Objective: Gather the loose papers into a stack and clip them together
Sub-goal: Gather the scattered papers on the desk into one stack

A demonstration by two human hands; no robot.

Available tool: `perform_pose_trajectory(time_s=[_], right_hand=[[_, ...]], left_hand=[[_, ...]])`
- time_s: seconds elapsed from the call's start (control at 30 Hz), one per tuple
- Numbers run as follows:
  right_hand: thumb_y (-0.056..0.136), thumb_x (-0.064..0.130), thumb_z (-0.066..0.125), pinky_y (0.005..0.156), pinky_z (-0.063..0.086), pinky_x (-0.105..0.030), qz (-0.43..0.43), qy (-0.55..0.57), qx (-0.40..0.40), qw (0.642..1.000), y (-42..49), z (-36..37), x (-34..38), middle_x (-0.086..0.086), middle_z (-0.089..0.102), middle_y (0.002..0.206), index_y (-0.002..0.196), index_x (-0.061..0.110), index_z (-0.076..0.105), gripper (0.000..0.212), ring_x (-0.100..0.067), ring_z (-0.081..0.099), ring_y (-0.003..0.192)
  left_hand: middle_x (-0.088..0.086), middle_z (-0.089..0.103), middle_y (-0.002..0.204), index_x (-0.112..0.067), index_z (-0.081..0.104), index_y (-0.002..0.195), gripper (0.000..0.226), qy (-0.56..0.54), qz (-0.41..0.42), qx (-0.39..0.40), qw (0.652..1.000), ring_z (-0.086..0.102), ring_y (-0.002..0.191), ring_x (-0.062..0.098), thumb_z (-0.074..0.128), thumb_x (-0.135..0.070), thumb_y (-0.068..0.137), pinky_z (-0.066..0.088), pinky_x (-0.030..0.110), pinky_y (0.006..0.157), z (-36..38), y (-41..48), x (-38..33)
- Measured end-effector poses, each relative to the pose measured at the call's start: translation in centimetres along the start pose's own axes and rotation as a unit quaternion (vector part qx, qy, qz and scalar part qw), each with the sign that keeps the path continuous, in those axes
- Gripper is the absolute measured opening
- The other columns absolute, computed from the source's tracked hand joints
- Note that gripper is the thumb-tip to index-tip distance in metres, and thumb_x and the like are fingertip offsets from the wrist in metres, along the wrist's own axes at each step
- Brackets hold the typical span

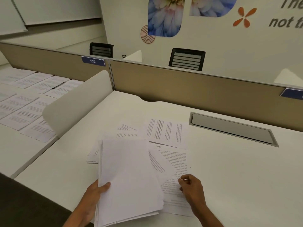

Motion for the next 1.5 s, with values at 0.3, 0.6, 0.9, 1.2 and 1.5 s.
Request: perform_pose_trajectory(time_s=[0.3, 0.6, 0.9, 1.2, 1.5], right_hand=[[0.091, 0.017, 0.070, 0.075, 0.060, -0.037, 0.005, 0.013, 0.050, 0.999, 0.8, 4.3, 2.1, -0.003, 0.075, 0.091, 0.094, 0.018, 0.069, 0.004, -0.022, 0.074, 0.084], [0.091, 0.022, 0.074, 0.085, 0.064, -0.045, 0.087, 0.077, 0.031, 0.993, 3.0, 11.4, 6.2, -0.008, 0.071, 0.095, 0.103, 0.014, 0.064, 0.018, -0.030, 0.074, 0.087], [0.091, 0.014, 0.072, 0.061, 0.049, -0.035, 0.161, 0.116, -0.024, 0.980, 4.0, 16.5, 7.8, -0.015, 0.056, 0.084, 0.089, 0.009, 0.053, 0.020, -0.027, 0.051, 0.071], [0.090, 0.040, 0.070, 0.089, 0.049, -0.035, 0.094, -0.140, -0.037, 0.985, 4.4, 18.1, 9.6, -0.010, 0.066, 0.133, 0.136, 0.008, 0.054, 0.058, -0.027, 0.064, 0.117], [0.081, 0.033, 0.081, 0.047, 0.036, -0.021, 0.122, -0.104, -0.007, 0.987, 6.4, 19.0, 9.2, 0.006, 0.051, 0.058, 0.065, 0.018, 0.048, 0.040, -0.009, 0.049, 0.049]], left_hand=[[0.007, 0.081, 0.106, -0.018, 0.069, 0.118, 0.023, -0.082, 0.001, -0.061, 0.995, 0.070, 0.107, 0.036, 0.068, -0.018, 0.094, 0.055, 0.045, 0.088, -4.4, 1.3, -0.6], [0.012, 0.074, 0.117, -0.011, 0.064, 0.130, 0.035, -0.051, 0.010, -0.056, 0.997, 0.069, 0.108, 0.035, 0.065, -0.012, 0.096, 0.051, 0.051, 0.101, -7.5, 8.8, -3.5], [0.022, 0.066, 0.132, 0.001, 0.058, 0.136, 0.042, 0.003, -0.021, -0.047, 0.999, 0.062, 0.119, 0.042, 0.064, -0.004, 0.096, 0.045, 0.055, 0.111, -9.2, 14.9, -3.9], [0.025, 0.065, 0.133, 0.003, 0.060, 0.135, 0.041, 0.031, -0.044, -0.068, 0.996, 0.062, 0.120, 0.043, 0.066, -0.002, 0.095, 0.045, 0.055, 0.110, -9.2, 15.9, -3.1], [0.026, 0.064, 0.134, 0.005, 0.058, 0.136, 0.043, 0.048, -0.052, -0.080, 0.994, 0.062, 0.120, 0.044, 0.067, -0.002, 0.094, 0.045, 0.055, 0.110, -9.2, 15.6, -3.5]])
Point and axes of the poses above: each hand's wrist, its own y-axis towards the middle knuckle, its own z-axis out of the palm, x = y × z, the point moved 5 cm from there along y, towards the middle knuckle
